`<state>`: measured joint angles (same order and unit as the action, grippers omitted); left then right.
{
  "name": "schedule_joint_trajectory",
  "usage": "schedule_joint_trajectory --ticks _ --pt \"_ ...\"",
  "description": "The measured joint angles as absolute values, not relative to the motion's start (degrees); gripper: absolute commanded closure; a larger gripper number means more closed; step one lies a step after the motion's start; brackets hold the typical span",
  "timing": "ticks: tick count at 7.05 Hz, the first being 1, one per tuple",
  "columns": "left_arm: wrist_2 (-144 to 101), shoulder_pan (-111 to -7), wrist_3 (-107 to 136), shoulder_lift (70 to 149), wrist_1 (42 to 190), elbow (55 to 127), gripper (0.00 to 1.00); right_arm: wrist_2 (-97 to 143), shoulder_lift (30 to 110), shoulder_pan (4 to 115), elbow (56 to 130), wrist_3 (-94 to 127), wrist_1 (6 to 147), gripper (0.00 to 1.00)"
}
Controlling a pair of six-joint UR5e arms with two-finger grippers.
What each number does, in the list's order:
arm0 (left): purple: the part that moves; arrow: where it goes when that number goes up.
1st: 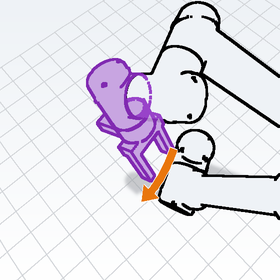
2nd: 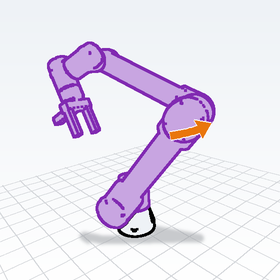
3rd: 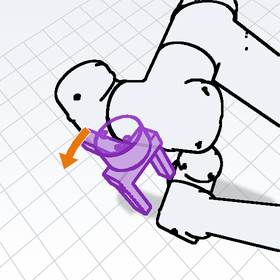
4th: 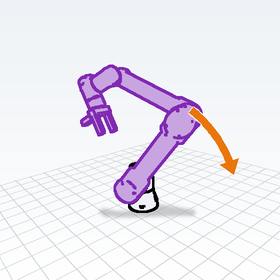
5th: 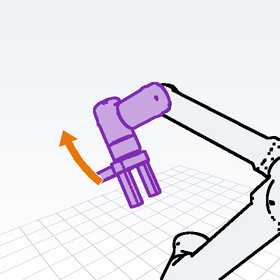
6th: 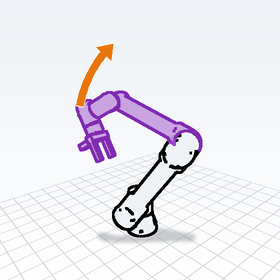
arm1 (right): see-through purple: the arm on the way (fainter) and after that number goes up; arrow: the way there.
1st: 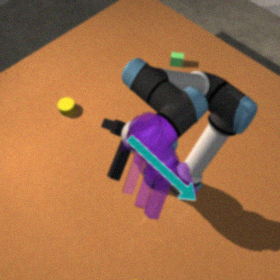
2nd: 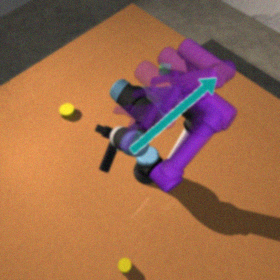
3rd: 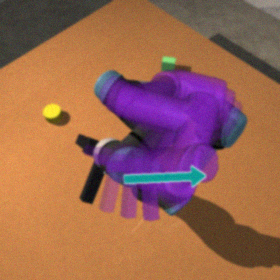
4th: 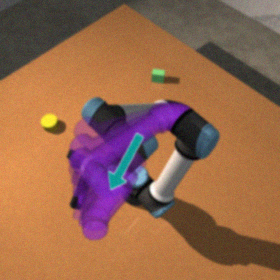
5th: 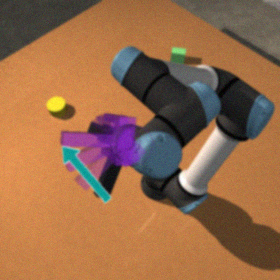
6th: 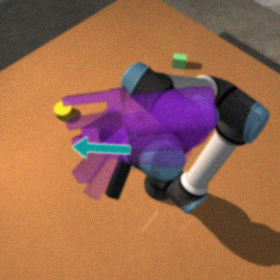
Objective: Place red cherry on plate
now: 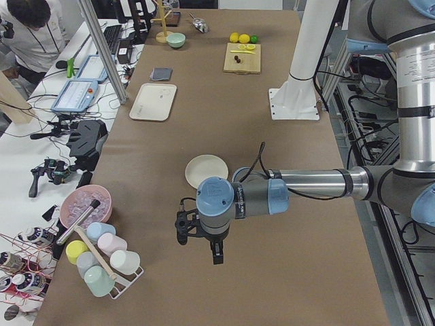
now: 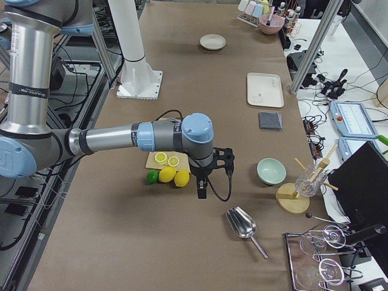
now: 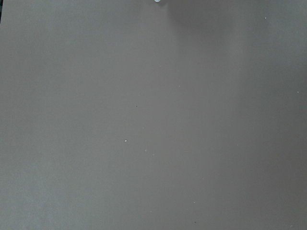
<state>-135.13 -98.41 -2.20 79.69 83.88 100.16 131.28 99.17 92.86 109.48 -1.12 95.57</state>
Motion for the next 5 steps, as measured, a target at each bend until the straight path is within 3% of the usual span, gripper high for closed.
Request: schedule_joint_trajectory --ticks 5 --pt "-135.0 -99.3 -2.2 79.8 84.1 101.6 0.02 130.1 98.9 92.2 109.6 -0.8 95.7 0.0"
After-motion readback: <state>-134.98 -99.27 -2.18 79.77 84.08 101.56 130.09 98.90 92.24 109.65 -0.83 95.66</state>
